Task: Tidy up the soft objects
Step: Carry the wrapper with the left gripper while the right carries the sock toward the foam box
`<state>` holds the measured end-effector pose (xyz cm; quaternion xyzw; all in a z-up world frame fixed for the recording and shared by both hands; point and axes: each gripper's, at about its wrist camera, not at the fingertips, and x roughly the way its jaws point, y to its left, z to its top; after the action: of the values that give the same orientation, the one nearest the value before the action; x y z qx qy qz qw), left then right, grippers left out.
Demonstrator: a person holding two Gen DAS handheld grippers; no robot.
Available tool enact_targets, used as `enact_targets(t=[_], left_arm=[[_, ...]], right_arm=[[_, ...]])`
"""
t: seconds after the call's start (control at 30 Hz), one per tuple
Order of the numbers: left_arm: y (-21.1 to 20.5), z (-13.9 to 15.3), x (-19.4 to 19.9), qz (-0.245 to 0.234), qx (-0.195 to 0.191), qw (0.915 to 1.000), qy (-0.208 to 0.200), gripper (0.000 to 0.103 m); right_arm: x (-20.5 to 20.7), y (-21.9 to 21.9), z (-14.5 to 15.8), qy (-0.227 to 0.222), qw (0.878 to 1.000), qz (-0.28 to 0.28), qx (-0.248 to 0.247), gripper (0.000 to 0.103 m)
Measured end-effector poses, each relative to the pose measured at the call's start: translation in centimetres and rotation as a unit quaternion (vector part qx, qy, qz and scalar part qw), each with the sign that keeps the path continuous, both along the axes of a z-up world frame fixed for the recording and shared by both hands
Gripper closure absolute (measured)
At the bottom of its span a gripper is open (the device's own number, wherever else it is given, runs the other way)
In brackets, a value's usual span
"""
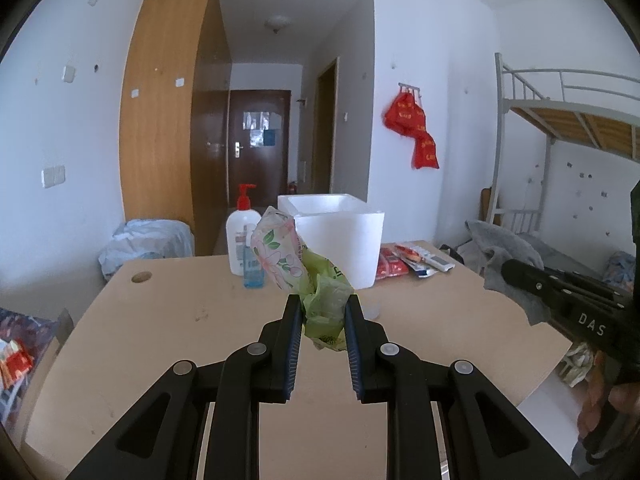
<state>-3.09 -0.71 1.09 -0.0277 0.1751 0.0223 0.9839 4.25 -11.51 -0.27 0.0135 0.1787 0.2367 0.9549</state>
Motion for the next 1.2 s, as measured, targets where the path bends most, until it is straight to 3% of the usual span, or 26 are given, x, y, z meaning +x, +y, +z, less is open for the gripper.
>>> enact_targets(t=[0.43,1.2], left_arm=[[0.9,2.5,3.3,-0.009,-0.006,0.9999,0.003,0.081],[2.4,7.7,16.0,-0.045,-0.015,0.9988,0.012,0.081]], right_arm=[[2.6,0.7,1.3,-0.011,1.0,0.013,0.0,0.085],[11.8,4.4,4.6,-0.013,0.999,0.031,-0.011,0.085]])
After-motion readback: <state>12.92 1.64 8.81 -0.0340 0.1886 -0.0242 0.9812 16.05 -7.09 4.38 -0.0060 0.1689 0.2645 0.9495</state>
